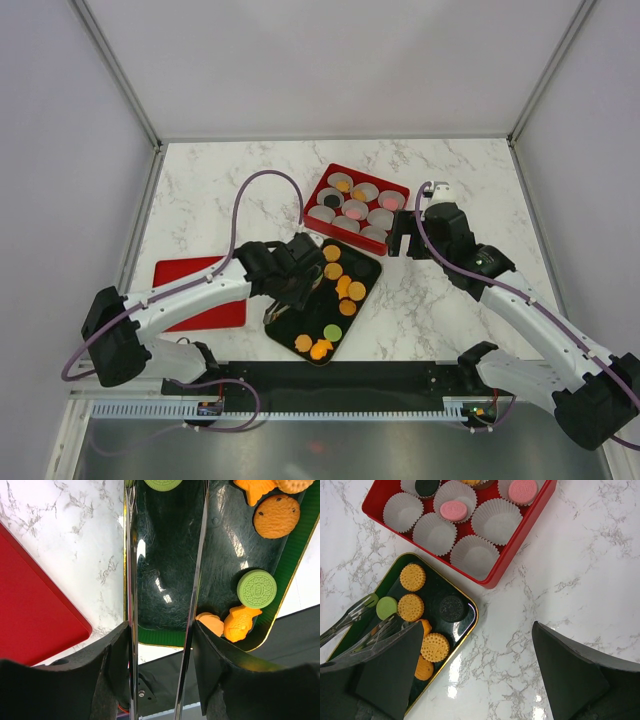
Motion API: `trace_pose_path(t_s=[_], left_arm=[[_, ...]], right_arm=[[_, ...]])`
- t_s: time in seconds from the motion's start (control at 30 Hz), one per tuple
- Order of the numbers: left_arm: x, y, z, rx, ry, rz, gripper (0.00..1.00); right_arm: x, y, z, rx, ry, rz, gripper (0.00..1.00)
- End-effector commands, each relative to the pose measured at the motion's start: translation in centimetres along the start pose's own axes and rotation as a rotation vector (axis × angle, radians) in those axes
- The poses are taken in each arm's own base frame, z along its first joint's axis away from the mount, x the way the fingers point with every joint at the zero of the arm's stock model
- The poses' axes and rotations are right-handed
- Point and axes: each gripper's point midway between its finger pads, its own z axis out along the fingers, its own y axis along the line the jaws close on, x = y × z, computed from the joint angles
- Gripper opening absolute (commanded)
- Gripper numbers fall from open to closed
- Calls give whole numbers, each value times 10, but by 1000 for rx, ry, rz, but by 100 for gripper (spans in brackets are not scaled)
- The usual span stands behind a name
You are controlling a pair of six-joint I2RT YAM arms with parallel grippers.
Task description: Pack the cookies
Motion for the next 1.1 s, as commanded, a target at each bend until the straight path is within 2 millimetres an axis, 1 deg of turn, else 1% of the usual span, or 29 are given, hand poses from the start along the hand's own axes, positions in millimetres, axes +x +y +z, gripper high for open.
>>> trace_pose_path(t_s=[0.0, 0.13, 0.37, 0.5, 0.67, 0.8, 0.9, 1.07], left_arm=[[-9, -1, 3, -21, -29, -24, 58], [-11, -2, 4, -21, -31, -19, 58], [-11, -1, 6, -25, -30, -16, 55], [-10, -1, 6, -27, -28, -12, 51], [-11, -1, 4, -24, -31, -9, 43], [-15, -3, -5, 1, -51, -7, 40], [-18, -4, -16, 28, -69, -7, 39], [-20, 0, -33, 33, -87, -7, 38]], right_arm=[[-11, 5, 0, -22, -41, -8, 98], [-10, 4, -1, -19, -41, -8, 98], [-11, 4, -1, -20, -45, -6, 98], [-10, 4, -1, -20, -44, -5, 98], [-10, 5, -2, -25, -45, -3, 98], [-13, 6, -4, -32, -52, 0, 98], [-15, 7, -5, -35, -59, 3, 98], [-17, 8, -8, -39, -64, 9, 98]])
